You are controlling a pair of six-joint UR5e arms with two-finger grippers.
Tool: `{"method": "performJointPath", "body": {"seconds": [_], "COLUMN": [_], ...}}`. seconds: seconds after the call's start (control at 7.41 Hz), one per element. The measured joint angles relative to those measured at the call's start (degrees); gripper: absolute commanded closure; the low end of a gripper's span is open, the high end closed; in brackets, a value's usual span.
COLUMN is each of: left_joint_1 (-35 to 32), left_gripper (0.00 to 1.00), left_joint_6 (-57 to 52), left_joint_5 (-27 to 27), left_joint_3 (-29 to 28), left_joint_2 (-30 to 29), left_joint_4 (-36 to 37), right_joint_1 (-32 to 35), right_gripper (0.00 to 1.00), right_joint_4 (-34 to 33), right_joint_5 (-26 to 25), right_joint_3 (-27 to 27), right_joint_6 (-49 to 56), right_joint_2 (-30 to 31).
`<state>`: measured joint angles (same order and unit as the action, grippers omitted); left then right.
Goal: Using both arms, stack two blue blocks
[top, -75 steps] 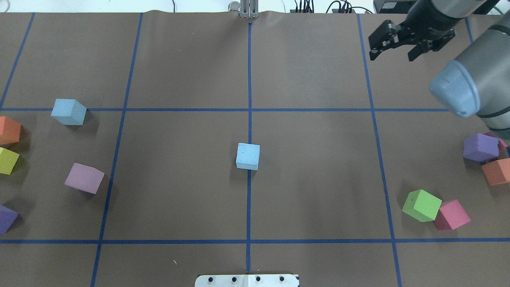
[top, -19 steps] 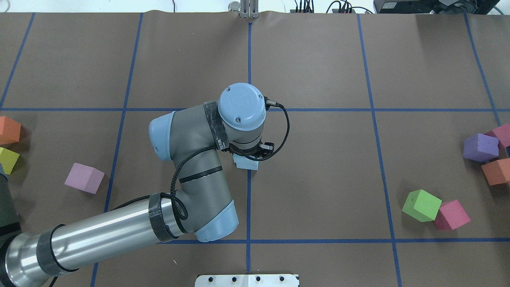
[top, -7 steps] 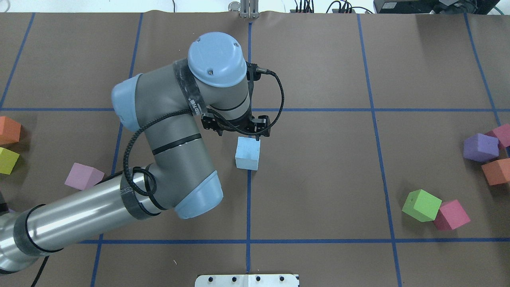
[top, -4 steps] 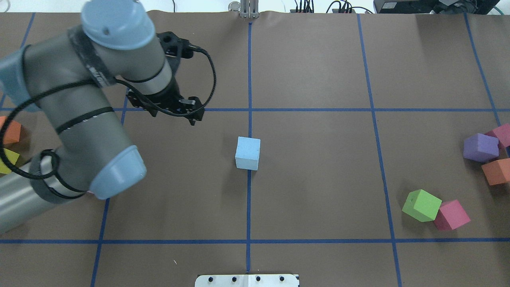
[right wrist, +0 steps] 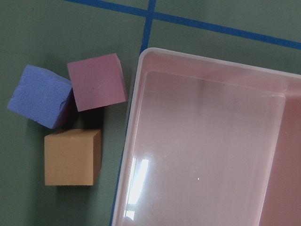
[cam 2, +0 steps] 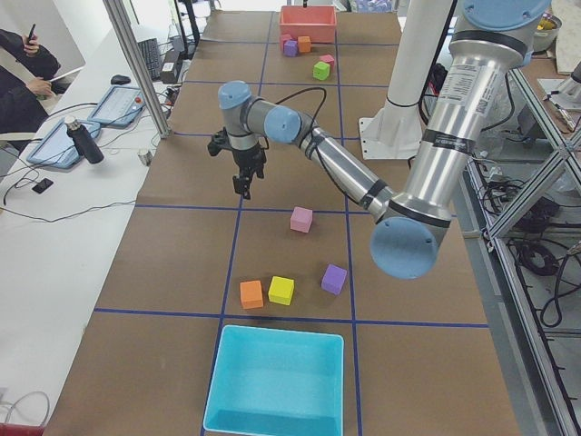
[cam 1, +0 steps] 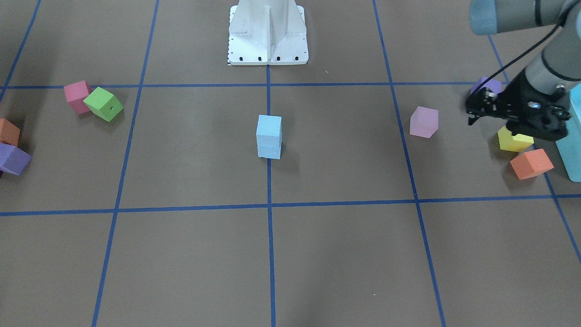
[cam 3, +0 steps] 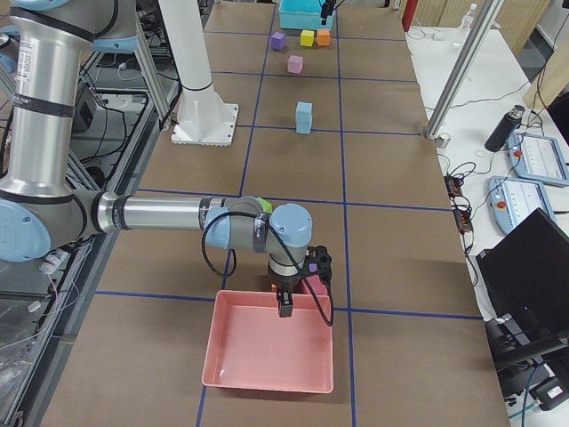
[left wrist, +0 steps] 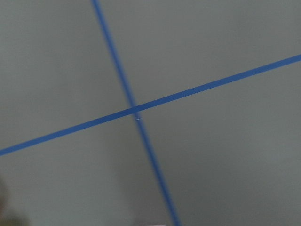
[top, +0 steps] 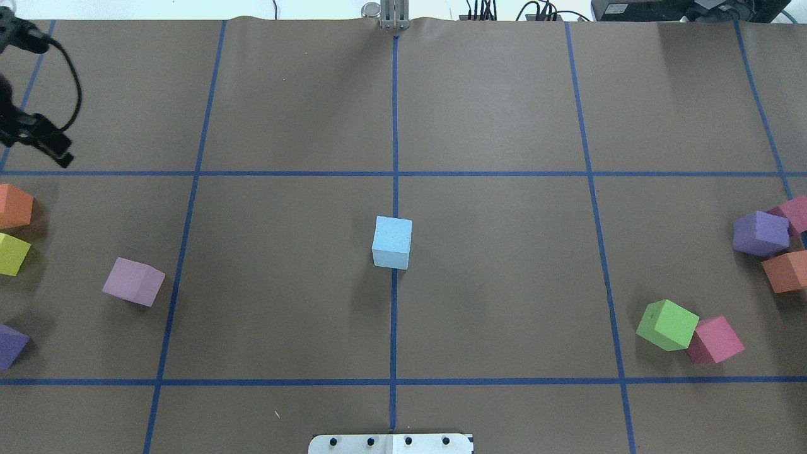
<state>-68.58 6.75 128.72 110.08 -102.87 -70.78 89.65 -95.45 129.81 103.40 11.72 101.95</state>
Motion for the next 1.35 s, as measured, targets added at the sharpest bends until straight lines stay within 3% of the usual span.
{"method": "performJointPath", "body": {"seconds": [0.27,0.67,1.35], "left_joint_1": [-9.32,-19.78,-23.02], "left_gripper": [0.02,0.02,0.02], "left_joint_6": [-3.26,-3.43,-3.49], "left_joint_5": [1.38,9.08,9.45], "left_joint_3": [-4.96,-7.38,-8.14], "left_joint_2": [7.13,15.91,19.73], "left_joint_4": [-5.16,-11.89,-21.67], "right_joint_1": [0.00,0.00,-0.03], "right_gripper": [0.00,0.00,0.00], "right_joint_4": [0.00,0.00,0.07], "right_joint_5": [0.00,0.00,0.00], "right_joint_3": [0.06,0.17,0.26], "right_joint_6": [-0.06,-0.05,-0.88], "right_joint_2": [-0.01,-0.29,-0.58]}}
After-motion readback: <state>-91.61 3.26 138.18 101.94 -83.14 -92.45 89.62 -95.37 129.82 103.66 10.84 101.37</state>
